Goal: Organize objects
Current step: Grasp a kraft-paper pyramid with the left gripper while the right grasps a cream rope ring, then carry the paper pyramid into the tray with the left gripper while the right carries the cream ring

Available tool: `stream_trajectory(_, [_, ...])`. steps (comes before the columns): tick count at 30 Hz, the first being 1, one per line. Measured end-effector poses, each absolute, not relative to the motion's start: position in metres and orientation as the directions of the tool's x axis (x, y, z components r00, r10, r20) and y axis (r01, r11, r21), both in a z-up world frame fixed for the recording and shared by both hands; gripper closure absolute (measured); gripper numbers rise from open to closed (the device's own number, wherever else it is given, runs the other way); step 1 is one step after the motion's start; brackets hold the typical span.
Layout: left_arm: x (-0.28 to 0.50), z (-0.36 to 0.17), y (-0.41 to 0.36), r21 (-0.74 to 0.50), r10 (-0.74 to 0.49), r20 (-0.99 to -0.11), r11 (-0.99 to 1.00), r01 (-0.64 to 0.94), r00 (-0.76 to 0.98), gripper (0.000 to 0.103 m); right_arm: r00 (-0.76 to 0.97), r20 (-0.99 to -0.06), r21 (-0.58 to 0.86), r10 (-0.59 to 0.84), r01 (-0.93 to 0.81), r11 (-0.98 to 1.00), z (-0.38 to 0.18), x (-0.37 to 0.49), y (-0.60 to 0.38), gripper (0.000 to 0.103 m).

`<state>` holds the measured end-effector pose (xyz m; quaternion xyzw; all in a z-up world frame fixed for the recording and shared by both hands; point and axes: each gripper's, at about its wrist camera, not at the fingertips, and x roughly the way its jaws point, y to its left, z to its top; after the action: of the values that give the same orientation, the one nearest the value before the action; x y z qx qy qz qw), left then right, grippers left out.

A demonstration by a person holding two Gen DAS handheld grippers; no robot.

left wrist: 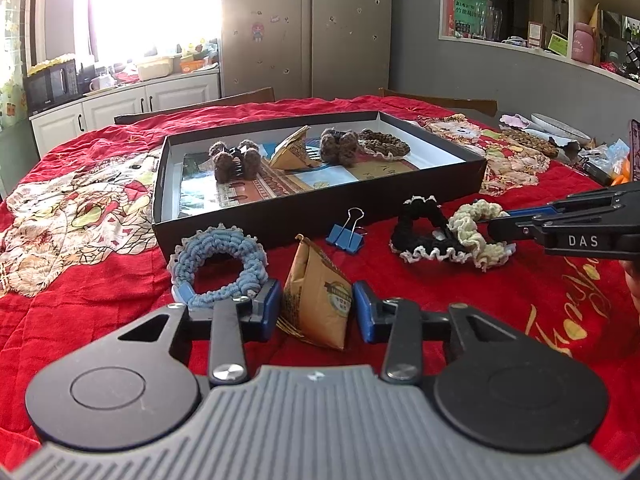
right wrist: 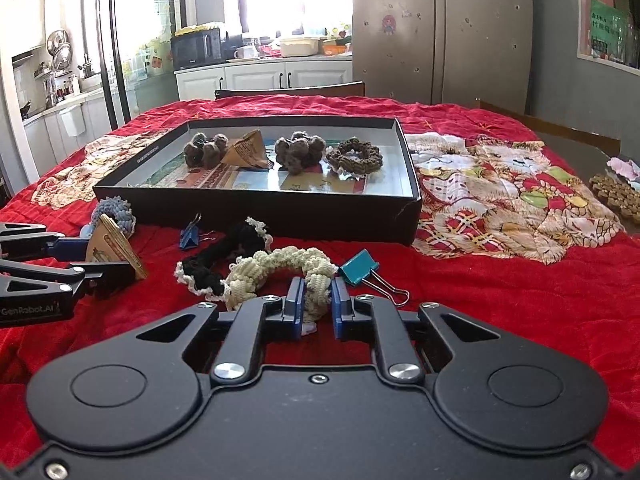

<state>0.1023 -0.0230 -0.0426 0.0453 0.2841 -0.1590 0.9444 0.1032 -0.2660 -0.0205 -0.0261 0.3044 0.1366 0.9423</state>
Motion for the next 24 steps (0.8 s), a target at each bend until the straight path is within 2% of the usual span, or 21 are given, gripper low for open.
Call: stream_trajectory(24, [0.092, 0.007, -0.008, -0.039, -0.282, -0.484, 0.953, 0.301, 0.829, 0.060, 0.842, -0.461, 0.002, 0.280, -0.315, 0.949, 0.043, 0.086, -0.259, 0.090])
